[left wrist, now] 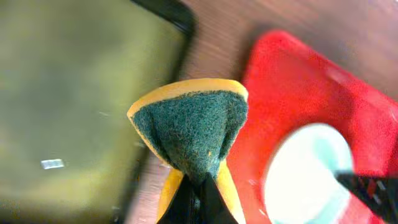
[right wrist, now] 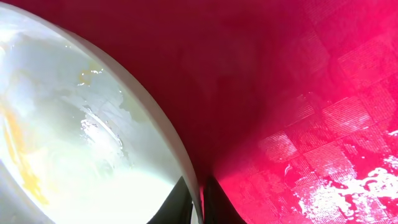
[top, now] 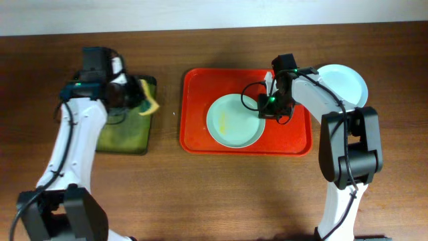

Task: Clean dirty plates on tray and stack at the side
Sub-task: 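Scrub the light green plate with the sponge in the left gripper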

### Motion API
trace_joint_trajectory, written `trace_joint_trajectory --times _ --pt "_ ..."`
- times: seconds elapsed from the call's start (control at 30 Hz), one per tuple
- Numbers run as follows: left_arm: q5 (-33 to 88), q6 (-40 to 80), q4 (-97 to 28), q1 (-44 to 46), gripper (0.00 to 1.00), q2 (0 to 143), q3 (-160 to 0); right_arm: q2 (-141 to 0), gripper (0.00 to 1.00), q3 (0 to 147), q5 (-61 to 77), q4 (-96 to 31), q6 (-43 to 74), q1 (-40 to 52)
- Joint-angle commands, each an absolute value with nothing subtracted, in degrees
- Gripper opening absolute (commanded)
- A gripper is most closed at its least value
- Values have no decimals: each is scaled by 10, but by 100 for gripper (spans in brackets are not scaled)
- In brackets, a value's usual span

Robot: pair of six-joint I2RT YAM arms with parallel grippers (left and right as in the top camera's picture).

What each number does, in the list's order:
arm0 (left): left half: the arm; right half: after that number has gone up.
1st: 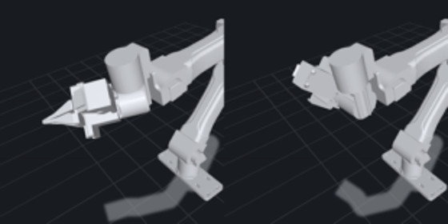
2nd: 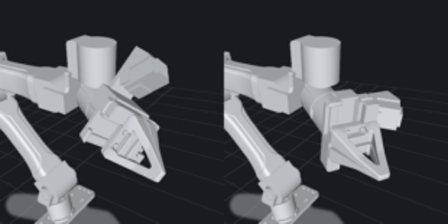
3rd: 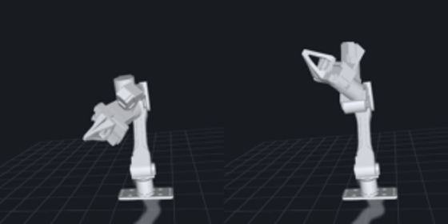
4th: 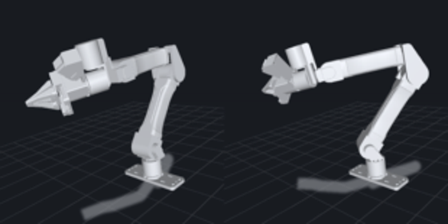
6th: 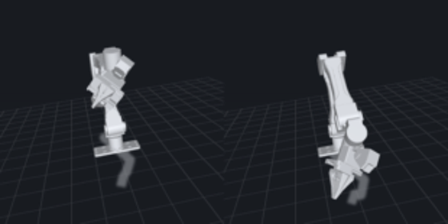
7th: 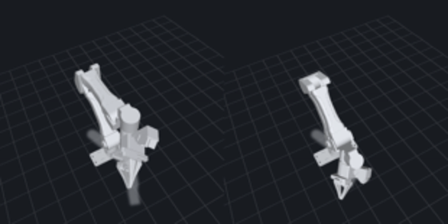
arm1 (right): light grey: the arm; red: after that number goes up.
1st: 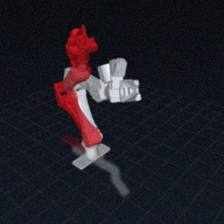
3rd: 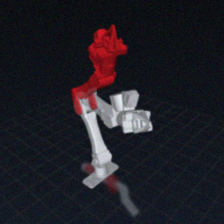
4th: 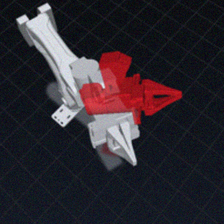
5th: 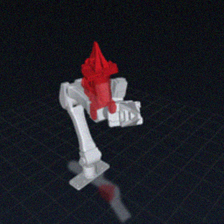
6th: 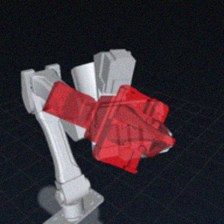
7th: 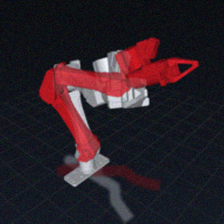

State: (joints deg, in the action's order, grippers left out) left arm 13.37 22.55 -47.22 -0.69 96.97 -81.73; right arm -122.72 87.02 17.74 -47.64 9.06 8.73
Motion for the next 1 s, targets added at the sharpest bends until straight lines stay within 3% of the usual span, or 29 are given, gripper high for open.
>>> trace_joint_trajectory --times 0.0,0.17,0.37,0.5,0.67,0.73,0.8,0.9,0.97 --pt "162 247 -435 88 0 968 -795 -1233 9 860 176 -473 100 95" --pt "73 337 -358 226 0 1006 -795 -1233 5 860 174 -462 113 117" --pt "62 354 -284 301 0 1119 -795 -1233 5 860 174 -460 115 118" --pt "-3 354 -278 307 0 1173 -795 -1233 5 860 174 -460 115 118" --pt "-180 301 -316 305 0 1134 -800 -1233 5 860 173 -465 115 118" --pt "-178 301 -314 307 0 1084 -800 -1233 5 860 173 -464 115 118" --pt "-85 315 -293 313 0 1060 -800 -1233 6 860 173 -464 115 118" --pt "6 356 -291 320 0 1100 -799 -1233 6 860 173 -464 115 118" --pt "-1 356 -292 336 0 1145 -799 -1233 6 860 174 -464 115 118"
